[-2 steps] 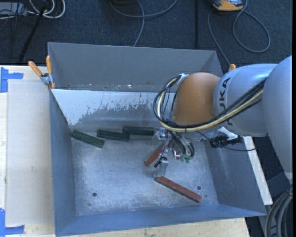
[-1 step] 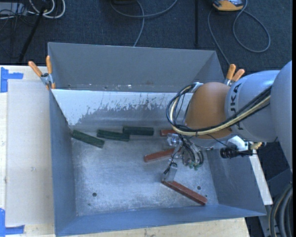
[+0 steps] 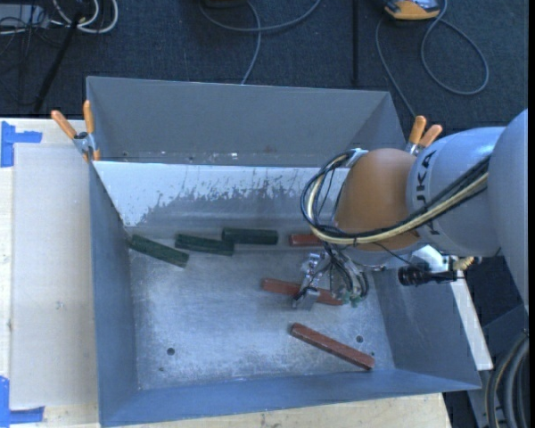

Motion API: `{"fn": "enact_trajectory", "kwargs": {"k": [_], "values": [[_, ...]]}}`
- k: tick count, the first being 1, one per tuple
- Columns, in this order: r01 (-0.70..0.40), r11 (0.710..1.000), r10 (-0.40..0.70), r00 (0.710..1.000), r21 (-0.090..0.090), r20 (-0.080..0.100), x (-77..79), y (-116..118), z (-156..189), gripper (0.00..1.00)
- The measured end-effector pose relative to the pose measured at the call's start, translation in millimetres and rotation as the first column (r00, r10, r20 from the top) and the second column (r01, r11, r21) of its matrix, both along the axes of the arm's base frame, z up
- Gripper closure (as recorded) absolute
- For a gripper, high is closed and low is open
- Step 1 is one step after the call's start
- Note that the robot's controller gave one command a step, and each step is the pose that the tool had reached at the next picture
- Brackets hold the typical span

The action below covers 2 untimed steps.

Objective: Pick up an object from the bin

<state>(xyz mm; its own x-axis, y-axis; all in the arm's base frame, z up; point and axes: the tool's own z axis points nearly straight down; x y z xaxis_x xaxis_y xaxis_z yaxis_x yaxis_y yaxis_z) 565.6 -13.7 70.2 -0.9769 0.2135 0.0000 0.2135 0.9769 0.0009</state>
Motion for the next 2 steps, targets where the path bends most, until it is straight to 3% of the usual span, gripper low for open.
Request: {"fn": "enact_trajectory", "kwargs": {"k": [1, 2], "values": [[-0.032, 0.999, 0.032, 0.999, 0.0, 0.01, 27.4, 40, 119, 1.0], [-0.023, 1.0, 0.023, 1.0, 0.0, -0.01, -30.6, 50, 72, 1.0]]}}
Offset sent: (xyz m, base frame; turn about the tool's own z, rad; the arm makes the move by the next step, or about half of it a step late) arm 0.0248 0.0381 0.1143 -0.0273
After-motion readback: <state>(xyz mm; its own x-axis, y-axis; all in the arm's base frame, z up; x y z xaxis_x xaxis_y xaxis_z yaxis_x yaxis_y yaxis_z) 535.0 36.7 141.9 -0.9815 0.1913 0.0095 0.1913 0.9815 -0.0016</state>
